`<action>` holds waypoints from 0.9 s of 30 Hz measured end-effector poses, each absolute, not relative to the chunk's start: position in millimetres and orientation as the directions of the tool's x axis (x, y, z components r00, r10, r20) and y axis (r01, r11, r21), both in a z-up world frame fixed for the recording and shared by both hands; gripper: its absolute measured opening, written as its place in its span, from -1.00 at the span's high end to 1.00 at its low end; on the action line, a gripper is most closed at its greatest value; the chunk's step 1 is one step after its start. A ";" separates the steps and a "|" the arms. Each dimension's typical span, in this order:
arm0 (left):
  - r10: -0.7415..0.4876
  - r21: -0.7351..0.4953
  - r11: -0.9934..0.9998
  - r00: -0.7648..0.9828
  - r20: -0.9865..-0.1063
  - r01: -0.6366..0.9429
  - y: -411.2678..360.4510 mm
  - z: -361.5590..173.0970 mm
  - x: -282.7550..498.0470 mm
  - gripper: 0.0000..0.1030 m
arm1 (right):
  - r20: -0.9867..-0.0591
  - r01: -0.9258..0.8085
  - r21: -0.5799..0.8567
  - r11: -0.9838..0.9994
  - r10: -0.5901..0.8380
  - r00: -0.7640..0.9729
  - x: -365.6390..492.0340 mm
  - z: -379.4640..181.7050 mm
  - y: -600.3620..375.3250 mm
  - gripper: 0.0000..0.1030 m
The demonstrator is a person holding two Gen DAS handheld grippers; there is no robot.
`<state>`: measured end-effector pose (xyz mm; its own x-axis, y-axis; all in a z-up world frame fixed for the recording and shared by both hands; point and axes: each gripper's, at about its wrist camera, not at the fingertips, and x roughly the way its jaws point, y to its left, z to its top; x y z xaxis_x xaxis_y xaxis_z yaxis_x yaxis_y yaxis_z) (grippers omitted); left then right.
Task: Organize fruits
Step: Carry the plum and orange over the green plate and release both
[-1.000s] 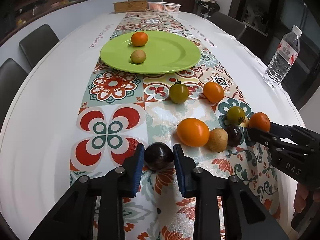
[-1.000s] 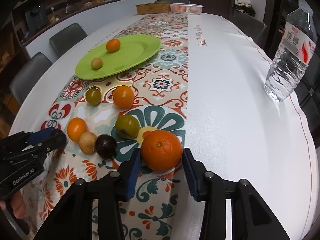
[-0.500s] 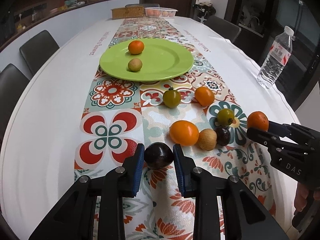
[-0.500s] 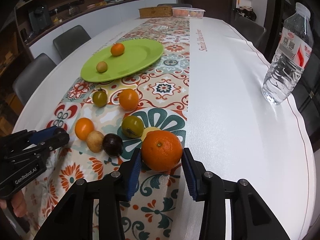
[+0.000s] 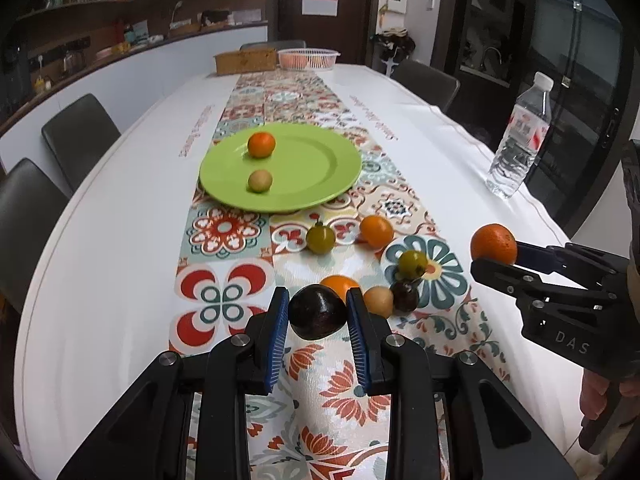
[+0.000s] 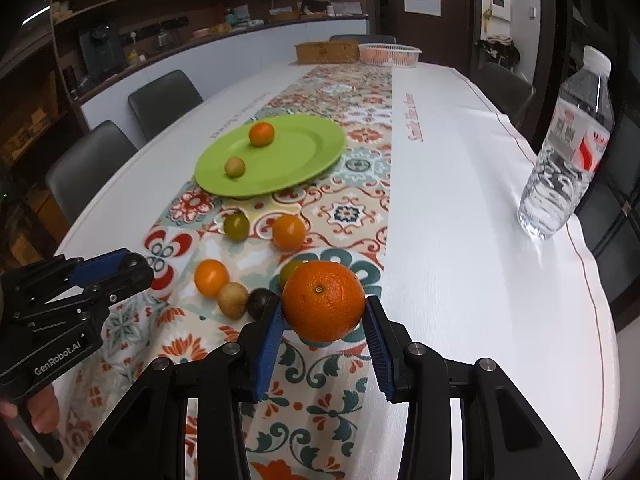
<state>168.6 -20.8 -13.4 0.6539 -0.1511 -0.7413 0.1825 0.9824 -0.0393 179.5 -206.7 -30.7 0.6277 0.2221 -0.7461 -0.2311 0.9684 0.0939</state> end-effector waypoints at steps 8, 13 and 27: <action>-0.162 -0.037 0.981 0.690 -0.705 0.193 -24.2 6.6 167.2 0.44 | -0.706 -0.264 0.098 0.960 0.254 0.661 177.8 -8.9 -203.8 0.20; -0.166 -0.032 0.980 0.717 -0.677 0.197 -24.5 20.8 171.1 0.44 | -0.679 -0.288 0.103 0.952 0.279 0.679 182.1 5.1 -198.5 0.20; -0.150 0.018 0.979 0.780 -0.608 0.203 -19.5 57.5 209.5 0.44 | -0.616 -0.365 0.045 0.930 0.313 0.723 218.7 40.8 -173.3 0.20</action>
